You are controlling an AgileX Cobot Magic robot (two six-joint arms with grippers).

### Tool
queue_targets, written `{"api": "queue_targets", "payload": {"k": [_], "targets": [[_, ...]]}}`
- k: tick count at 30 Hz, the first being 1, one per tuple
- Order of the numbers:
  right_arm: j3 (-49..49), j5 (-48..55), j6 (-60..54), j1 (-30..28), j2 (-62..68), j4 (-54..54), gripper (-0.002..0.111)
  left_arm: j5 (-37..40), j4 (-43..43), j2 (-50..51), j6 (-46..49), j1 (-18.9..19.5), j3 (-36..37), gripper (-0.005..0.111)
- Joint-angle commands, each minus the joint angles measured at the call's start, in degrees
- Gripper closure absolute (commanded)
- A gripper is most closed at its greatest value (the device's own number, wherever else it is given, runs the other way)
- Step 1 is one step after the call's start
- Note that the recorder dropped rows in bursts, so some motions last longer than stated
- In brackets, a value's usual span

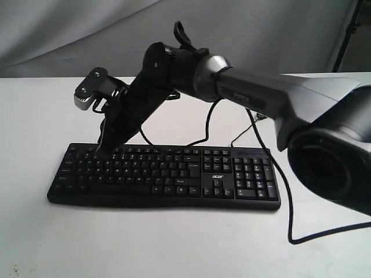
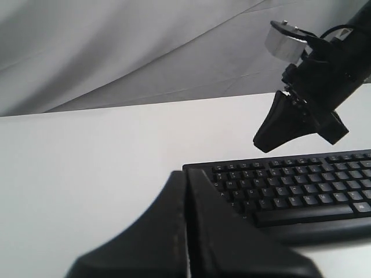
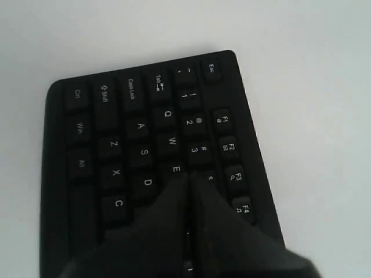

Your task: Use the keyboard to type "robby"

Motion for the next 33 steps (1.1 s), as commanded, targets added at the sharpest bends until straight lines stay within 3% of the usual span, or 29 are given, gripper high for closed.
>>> {"api": "queue_targets", "payload": {"k": [1,14,33], "targets": [[-3.9,4.0,-2.0,0.0,2.8,0.4,0.108,-0.3,0.3,-0.2,-0.2,-0.4,0.2,0.107],[-4.8,1.8,-6.4,1.3,4.3,0.9,0.108,-0.3,0.3,-0.2,-0.2,-0.4,0.2,0.107],[-4.7,-3.3,9.2,3.5,4.3,-12.5,0.108,-0.3,0.3,-0.2,-0.2,-0.4,0.2,0.107]]}}
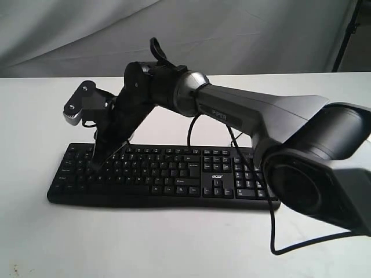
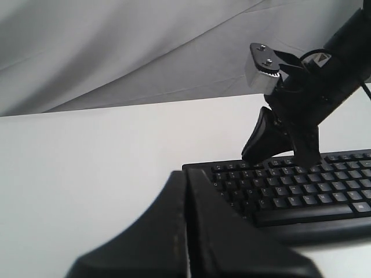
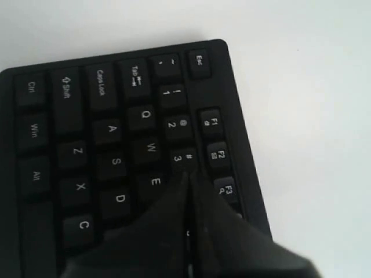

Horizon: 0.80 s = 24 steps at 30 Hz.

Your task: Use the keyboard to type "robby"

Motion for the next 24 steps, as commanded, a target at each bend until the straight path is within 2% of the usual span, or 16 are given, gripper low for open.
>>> {"api": "queue_targets", "payload": {"k": [1,24], "targets": [[-0.3,-0.7,1.8,0.2,0.1,-1.7,0.108,-0.3,0.3,-0.2,-0.2,-0.4,0.2,0.107],[-0.3,2.5,2.2,0.7,1.0,-2.4,0.108,-0.3,0.3,-0.2,-0.2,-0.4,0.2,0.107]]}}
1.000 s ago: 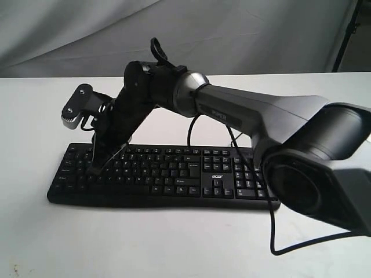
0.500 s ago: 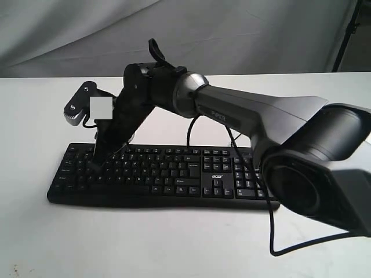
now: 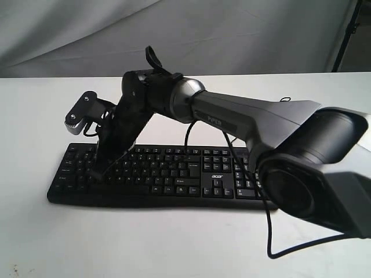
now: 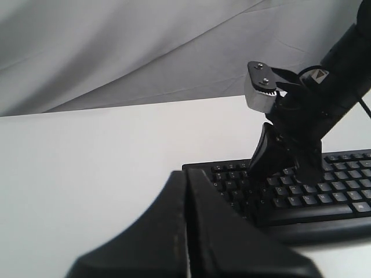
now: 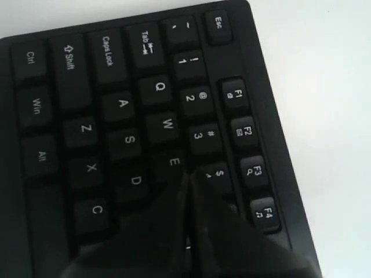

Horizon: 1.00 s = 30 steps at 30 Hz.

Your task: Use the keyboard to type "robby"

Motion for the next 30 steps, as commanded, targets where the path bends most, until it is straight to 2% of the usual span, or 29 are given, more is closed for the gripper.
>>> {"api": "queue_targets", "payload": {"k": [1,30], "targets": [[-0.3,0.1,-0.4,0.0,-0.3,-0.7,0.108,-0.3,0.3,-0.2,-0.2,-0.4,0.2,0.107],[-0.3,-1.1,-1.1,0.0,-0.2,-0.3,0.108,-0.3,0.3,-0.2,-0.2,-0.4,0.2,0.107]]}}
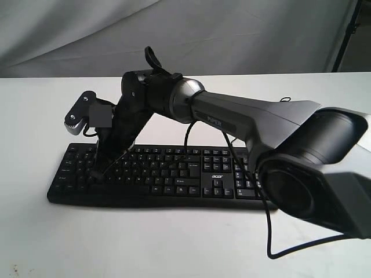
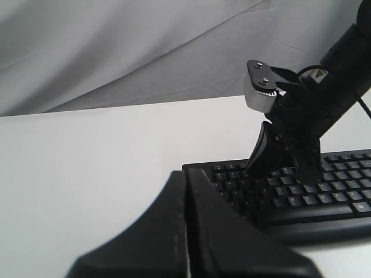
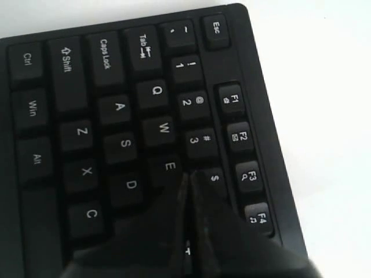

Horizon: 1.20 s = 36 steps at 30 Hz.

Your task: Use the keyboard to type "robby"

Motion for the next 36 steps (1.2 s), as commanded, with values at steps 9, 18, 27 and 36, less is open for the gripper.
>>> {"api": "queue_targets", "payload": {"k": [9,18,27,36], "targets": [[-0.3,-0.4,-0.5,0.0,-0.1,0.1,0.108,-0.3,0.3,-0.2,-0.2,-0.4,0.2,0.107],[-0.3,-0.6,-0.5,0.0,1.5,1.1,0.108,-0.3,0.3,-0.2,-0.2,-0.4,0.2,0.107],[-0.3,0.7,-0.5,0.0,-0.9,0.4,0.108,-0.3,0.3,-0.2,-0.2,-0.4,0.2,0.107],[-0.3,3.1,0.2,-0.2,-2.0,-1.8,0.108,-0.3,0.3,-0.2,-0.2,-0.4,0.2,0.107]]}}
